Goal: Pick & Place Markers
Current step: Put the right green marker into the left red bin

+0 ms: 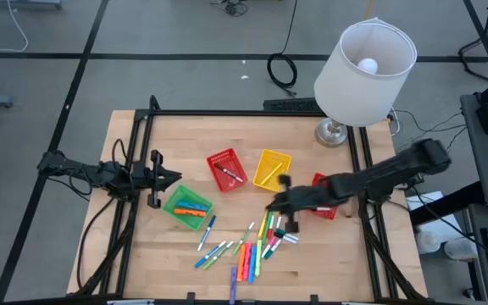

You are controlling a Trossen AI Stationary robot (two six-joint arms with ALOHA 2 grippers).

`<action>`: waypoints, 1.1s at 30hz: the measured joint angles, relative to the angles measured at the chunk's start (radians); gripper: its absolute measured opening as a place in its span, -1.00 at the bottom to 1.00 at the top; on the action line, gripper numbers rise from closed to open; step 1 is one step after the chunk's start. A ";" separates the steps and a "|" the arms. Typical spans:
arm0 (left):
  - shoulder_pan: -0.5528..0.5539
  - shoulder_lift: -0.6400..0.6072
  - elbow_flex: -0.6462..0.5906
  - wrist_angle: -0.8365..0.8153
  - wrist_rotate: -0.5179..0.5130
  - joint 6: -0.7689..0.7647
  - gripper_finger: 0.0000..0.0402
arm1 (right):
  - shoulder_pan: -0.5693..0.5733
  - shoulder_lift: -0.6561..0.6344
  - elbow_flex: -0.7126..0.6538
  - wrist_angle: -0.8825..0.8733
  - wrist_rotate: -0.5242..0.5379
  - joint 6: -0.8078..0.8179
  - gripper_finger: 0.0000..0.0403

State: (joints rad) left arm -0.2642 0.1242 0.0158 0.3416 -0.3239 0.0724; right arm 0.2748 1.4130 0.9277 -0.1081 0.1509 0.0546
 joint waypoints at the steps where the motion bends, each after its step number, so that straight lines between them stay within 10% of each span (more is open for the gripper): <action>1: 0.000 0.000 0.000 -0.003 0.002 -0.005 -0.77 | -0.009 0.055 0.044 -0.031 -0.049 -0.009 -1.00; 13: 0.000 0.000 0.000 -0.090 0.010 -0.031 -0.77 | -0.026 0.437 0.361 -0.102 -0.282 -0.188 -0.65; 33: 0.000 0.000 0.000 -0.131 0.018 -0.052 -0.77 | -0.046 0.503 0.357 -0.085 -0.334 -0.370 -0.35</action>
State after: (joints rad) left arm -0.2642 0.1242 0.0158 0.2108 -0.3058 0.0204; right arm 0.2292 1.9159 1.2847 -0.1933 -0.1833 -0.3159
